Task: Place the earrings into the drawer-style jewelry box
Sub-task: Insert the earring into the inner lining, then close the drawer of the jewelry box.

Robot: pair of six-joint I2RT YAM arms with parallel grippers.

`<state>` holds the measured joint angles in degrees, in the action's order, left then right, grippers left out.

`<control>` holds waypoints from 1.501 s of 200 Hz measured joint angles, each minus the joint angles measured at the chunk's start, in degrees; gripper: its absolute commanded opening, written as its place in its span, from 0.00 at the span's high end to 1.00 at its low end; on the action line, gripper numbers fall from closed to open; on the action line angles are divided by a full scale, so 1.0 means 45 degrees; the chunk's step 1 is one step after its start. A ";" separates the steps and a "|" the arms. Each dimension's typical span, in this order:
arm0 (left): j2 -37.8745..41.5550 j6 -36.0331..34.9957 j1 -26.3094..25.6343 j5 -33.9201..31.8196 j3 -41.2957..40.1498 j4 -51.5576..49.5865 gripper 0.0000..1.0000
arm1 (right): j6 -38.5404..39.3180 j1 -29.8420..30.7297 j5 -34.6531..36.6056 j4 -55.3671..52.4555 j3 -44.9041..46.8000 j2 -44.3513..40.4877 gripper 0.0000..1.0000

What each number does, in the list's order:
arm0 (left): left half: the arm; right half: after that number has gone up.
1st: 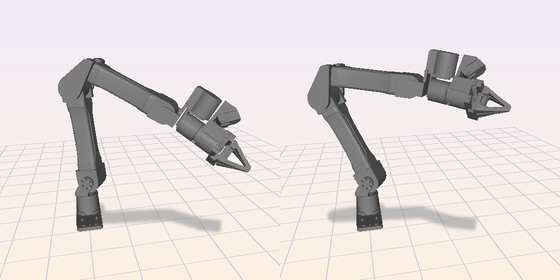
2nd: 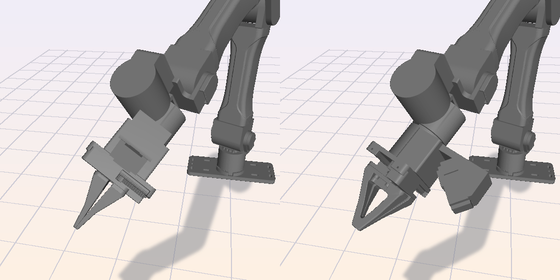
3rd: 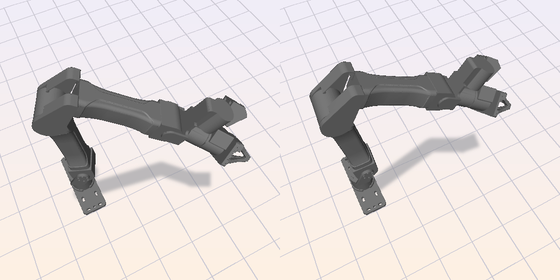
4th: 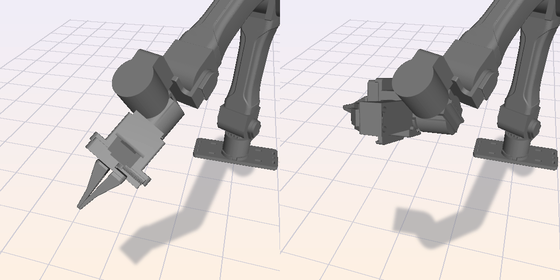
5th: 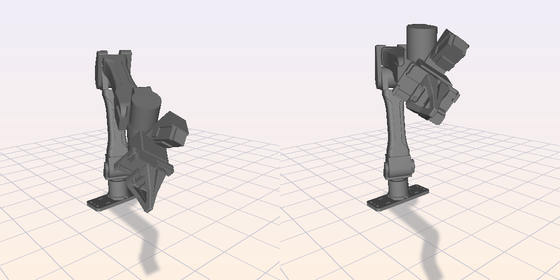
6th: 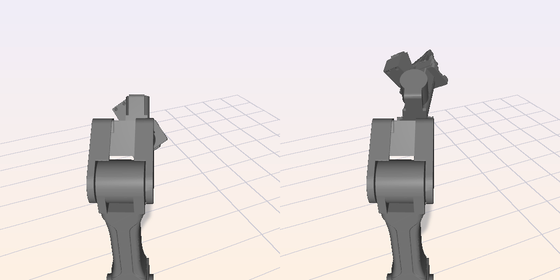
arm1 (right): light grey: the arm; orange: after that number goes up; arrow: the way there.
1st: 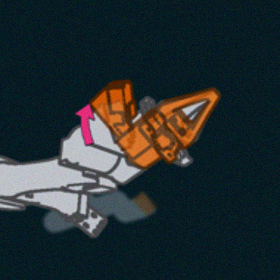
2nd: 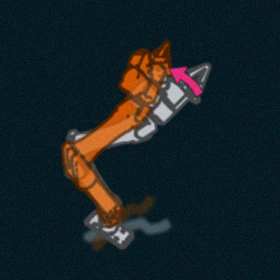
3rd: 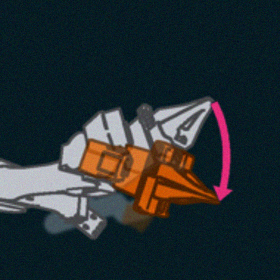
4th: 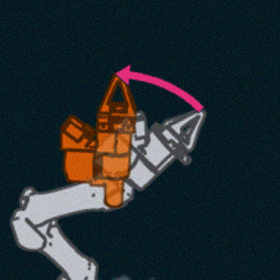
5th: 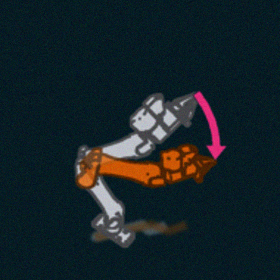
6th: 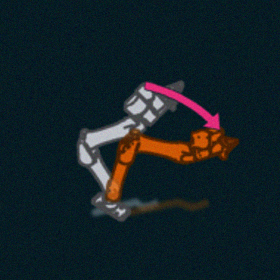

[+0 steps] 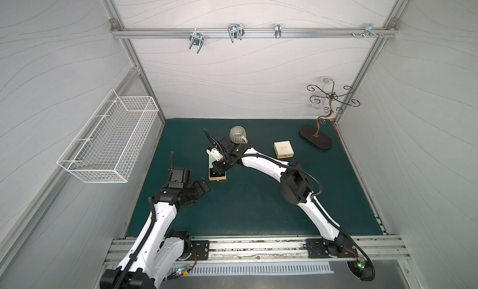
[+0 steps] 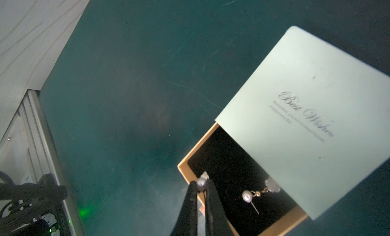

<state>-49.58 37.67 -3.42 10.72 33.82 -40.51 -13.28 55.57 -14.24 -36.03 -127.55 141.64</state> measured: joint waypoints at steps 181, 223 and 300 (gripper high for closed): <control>-0.0967 -0.0335 0.0005 0.0136 0.0389 0.0000 0.01 | -0.0719 -0.0563 0.0369 0.0879 0.1137 -0.0568 0.72; -0.2089 -0.0923 0.0010 0.0136 0.1758 0.0102 0.01 | -0.0719 -0.0685 0.0588 0.1919 0.3706 -0.2997 0.72; -0.6183 -0.2997 0.0112 0.0097 0.5921 0.0189 0.01 | -0.1239 -0.0641 0.0918 0.7130 1.1234 -0.6771 0.73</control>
<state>-77.41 24.18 -2.92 11.16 60.47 -39.66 -18.85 52.69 -10.11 -3.95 -76.99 111.18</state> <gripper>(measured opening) 0.993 0.278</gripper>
